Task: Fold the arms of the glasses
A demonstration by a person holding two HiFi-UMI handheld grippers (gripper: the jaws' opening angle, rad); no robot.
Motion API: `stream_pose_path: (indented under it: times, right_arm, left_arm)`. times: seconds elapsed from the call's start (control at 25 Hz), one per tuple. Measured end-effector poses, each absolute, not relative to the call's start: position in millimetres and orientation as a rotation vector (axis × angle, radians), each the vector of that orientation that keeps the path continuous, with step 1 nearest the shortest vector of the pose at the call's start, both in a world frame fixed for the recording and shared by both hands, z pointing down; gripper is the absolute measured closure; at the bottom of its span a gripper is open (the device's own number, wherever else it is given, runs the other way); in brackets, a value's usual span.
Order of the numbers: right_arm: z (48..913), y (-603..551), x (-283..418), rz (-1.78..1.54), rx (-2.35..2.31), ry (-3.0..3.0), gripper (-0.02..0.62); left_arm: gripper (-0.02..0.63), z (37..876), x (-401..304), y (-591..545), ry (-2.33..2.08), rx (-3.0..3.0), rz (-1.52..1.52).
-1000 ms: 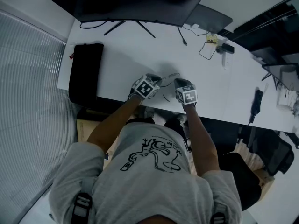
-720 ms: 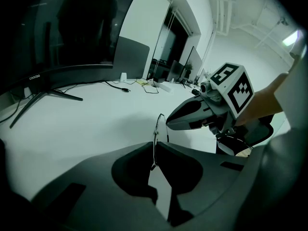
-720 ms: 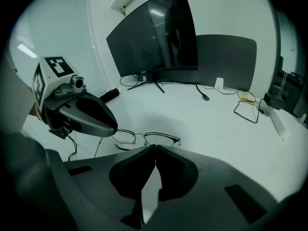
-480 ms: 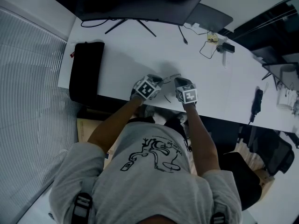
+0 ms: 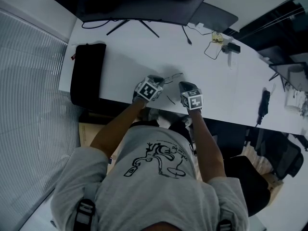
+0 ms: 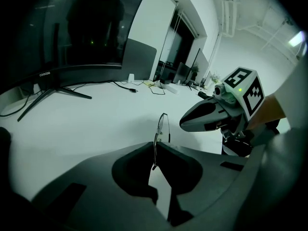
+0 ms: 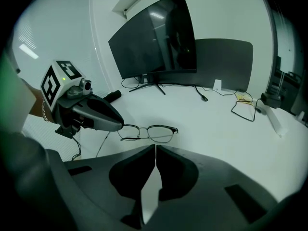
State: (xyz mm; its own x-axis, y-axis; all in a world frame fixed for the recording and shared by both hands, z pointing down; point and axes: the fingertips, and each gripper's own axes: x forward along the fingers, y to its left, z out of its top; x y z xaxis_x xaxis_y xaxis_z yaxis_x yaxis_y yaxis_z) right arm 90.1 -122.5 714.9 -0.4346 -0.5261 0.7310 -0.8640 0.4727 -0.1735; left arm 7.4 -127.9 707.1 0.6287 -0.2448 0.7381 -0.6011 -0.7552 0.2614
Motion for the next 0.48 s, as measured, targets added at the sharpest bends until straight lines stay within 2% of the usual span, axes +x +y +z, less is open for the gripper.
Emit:
stream_pose_path:
  times: [0.2,0.48]
  right_arm:
    - [707,-110,87,0.729,1.127,-2.147,0.576]
    - [693,-89,78,0.721,1.092,-2.205,0.532]
  left_arm:
    - [0.572,706,4,-135,-0.710,2.371,0.976]
    - [0.572,708,6,-133,-0.707,2.373,0.969]
